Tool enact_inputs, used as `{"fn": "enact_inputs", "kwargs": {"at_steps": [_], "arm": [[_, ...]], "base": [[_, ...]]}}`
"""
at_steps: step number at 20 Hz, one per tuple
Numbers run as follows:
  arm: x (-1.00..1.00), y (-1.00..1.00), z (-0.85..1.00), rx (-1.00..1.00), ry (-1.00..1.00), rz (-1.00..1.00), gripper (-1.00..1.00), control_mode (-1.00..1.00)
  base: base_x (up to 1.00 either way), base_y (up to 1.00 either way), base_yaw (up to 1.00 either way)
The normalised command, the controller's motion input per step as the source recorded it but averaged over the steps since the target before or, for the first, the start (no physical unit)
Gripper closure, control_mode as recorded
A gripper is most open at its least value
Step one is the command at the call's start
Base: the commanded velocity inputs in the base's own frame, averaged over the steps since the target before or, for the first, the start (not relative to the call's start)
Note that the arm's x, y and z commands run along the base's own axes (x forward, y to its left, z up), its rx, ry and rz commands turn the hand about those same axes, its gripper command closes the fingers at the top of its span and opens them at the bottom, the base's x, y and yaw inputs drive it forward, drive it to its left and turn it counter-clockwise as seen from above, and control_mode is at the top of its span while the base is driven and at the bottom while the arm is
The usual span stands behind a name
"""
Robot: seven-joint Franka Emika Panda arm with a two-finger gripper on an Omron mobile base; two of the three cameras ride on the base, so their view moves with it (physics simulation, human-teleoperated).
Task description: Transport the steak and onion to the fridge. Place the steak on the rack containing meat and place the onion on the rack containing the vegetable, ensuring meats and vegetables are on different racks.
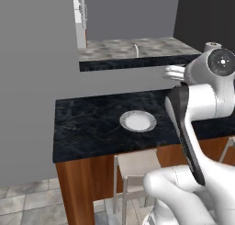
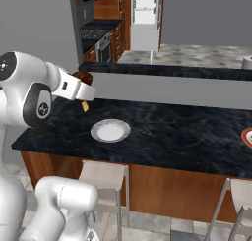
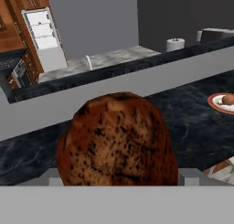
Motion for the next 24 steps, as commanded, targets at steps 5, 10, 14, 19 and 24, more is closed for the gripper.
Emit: {"fn": "enact_inputs", "kwargs": {"at_steps": [5, 10, 14, 19, 24], "arm": [[0.00, 0.00, 0.00, 0.00, 0.00, 0.00, 1.00, 1.00], [0.00, 0.00, 0.00, 0.00, 0.00, 0.00, 1.00, 1.00], [0.00, 0.00, 0.00, 0.00, 0.00, 0.00, 1.00, 1.00], [0.00, 0.00, 0.00, 0.00, 0.00, 0.00, 1.00, 1.00], [0.00, 0.00, 0.00, 0.00, 0.00, 0.00, 1.00, 1.00]], "base": [[-0.72, -0.06, 0.00], [-1.00, -0.29, -0.03], [-1.00, -0.94, -0.02], [-0.75, -1.00, 0.00], [-0.15, -1.00, 0.00]]}}
